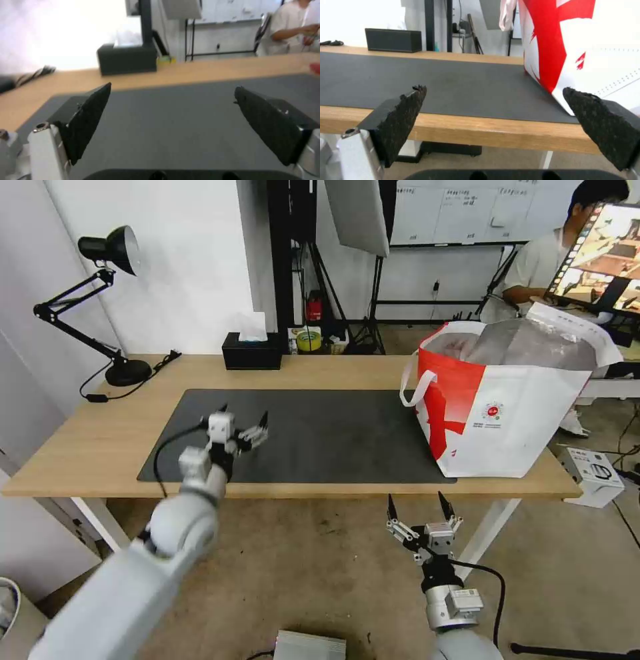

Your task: Pick up the trash from the table and place it into the takeout bag.

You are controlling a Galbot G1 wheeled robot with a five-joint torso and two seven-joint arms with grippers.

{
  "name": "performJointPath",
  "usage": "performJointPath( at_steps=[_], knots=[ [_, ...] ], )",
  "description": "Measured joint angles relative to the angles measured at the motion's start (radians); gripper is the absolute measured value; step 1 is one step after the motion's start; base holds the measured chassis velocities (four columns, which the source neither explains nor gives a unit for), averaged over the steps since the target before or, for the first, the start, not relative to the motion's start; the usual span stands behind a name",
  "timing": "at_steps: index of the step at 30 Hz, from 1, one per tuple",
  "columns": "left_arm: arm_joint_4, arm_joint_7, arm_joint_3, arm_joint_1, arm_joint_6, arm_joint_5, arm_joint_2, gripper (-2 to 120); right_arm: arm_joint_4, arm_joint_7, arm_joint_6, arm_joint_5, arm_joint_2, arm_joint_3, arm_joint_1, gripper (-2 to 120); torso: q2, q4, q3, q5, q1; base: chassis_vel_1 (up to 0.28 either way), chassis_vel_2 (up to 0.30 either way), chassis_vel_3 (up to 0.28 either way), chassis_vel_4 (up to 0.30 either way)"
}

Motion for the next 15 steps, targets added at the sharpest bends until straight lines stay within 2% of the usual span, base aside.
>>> performJointPath(
  at_steps=[1, 2, 6, 10, 14, 15],
  knots=[
    [-0.021, 0.001, -0.038, 0.049, 0.002, 0.024, -0.020, 100, 0.000, 0.000, 0.000, 0.000, 0.000, 0.000, 0.000, 100, 0.000, 0.0001, 0.000, 0.0001, 0.000, 0.000, 0.000, 0.000, 0.000],
    [-0.021, 0.001, -0.038, 0.049, 0.002, 0.024, -0.020, 100, 0.000, 0.000, 0.000, 0.000, 0.000, 0.000, 0.000, 100, 0.000, 0.0001, 0.000, 0.0001, 0.000, 0.000, 0.000, 0.000, 0.000],
    [-0.144, 0.030, -0.192, 0.276, -0.003, 0.141, -0.111, 100, 0.000, 0.000, 0.000, 0.000, 0.000, 0.000, 0.000, 100, 0.000, 0.0003, 0.000, 0.0003, 0.000, 0.000, 0.000, 0.000, 0.000],
    [-0.190, 0.043, -0.231, 0.355, -0.021, 0.178, -0.147, 100, 0.000, 0.000, 0.000, 0.000, 0.000, 0.000, 0.000, 100, 0.000, 0.0003, 0.000, 0.0005, 0.000, 0.000, 0.000, 0.000, 0.000],
    [-0.213, 0.082, -0.234, 0.459, -0.084, 0.255, -0.254, 100, 0.000, 0.000, 0.000, 0.000, 0.000, 0.000, 0.000, 100, 0.000, 0.0002, 0.000, 0.0003, 0.000, 0.000, 0.000, 0.000, 0.000],
    [-0.213, 0.082, -0.234, 0.459, -0.084, 0.255, -0.254, 100, 0.000, 0.000, 0.000, 0.000, 0.000, 0.000, 0.000, 100, 0.000, 0.0002, 0.000, 0.0003, 0.000, 0.000, 0.000, 0.000, 0.000]
  ],
)
